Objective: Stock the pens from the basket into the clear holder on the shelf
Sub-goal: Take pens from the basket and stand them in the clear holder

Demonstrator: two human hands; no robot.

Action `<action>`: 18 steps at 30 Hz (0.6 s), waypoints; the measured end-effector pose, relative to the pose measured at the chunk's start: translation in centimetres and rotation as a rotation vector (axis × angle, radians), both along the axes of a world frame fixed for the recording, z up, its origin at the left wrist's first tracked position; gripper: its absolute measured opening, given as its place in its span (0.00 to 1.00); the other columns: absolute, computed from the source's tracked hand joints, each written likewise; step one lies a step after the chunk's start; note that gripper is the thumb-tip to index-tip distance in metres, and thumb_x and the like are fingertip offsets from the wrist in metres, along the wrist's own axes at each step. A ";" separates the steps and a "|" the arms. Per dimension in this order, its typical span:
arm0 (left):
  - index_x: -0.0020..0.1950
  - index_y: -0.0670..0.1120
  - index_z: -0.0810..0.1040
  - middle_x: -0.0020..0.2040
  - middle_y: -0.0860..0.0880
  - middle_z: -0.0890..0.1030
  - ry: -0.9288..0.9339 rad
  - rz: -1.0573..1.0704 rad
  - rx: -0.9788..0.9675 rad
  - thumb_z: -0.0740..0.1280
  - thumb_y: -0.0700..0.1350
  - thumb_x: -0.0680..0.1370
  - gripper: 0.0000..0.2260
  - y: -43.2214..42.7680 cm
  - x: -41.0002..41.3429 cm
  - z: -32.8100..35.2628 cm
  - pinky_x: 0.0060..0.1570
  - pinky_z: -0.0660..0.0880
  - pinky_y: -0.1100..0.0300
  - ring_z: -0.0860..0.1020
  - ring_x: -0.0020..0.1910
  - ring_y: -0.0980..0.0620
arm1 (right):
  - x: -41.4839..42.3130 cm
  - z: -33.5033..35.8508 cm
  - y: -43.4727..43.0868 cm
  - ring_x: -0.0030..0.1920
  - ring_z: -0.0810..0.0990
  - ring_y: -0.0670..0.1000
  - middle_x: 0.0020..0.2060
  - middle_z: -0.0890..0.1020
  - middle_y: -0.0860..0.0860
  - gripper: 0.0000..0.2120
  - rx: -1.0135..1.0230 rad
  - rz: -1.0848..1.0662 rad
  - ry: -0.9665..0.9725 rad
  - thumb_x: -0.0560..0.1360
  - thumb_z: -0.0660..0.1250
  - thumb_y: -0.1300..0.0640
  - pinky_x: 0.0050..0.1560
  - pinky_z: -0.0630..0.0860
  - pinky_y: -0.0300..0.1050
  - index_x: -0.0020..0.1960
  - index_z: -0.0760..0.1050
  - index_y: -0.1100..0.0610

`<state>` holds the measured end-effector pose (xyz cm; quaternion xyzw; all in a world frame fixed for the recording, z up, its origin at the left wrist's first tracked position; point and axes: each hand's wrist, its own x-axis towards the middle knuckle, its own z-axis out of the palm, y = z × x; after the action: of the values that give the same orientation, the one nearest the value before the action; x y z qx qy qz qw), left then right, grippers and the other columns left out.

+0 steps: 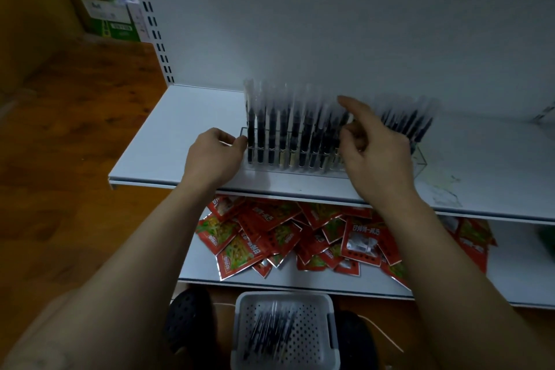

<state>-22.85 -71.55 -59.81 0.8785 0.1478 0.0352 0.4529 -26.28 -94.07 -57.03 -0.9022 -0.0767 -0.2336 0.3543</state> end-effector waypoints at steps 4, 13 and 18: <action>0.65 0.44 0.72 0.62 0.45 0.76 0.000 -0.001 0.022 0.67 0.55 0.77 0.21 -0.3 -1.3 0.2 0.49 0.71 0.56 0.76 0.56 0.46 | -1.8 -0.3 -0.4 0.37 0.79 0.46 0.47 0.79 0.45 0.27 0.107 -0.024 0.048 0.80 0.62 0.56 0.47 0.78 0.42 0.74 0.60 0.38; 0.57 0.48 0.72 0.48 0.50 0.78 0.068 -0.087 -0.040 0.68 0.51 0.77 0.12 -2.0 -10.2 -1.1 0.49 0.78 0.51 0.78 0.47 0.50 | -7.0 -3.1 1.1 0.37 0.83 0.56 0.39 0.80 0.46 0.14 0.078 0.032 0.334 0.79 0.64 0.55 0.36 0.80 0.53 0.63 0.76 0.47; 0.52 0.48 0.75 0.48 0.50 0.80 0.172 -0.217 0.106 0.68 0.50 0.75 0.09 -3.1 -14.7 -4.8 0.47 0.73 0.57 0.78 0.49 0.48 | -9.9 -7.4 1.9 0.35 0.79 0.48 0.37 0.82 0.46 0.10 -0.103 0.089 0.624 0.77 0.65 0.56 0.42 0.77 0.43 0.56 0.82 0.51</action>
<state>-37.51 -74.62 -64.62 0.9118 0.0882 -0.0817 0.3926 -36.16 -92.21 -64.42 -0.9429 -0.0153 0.0742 0.3243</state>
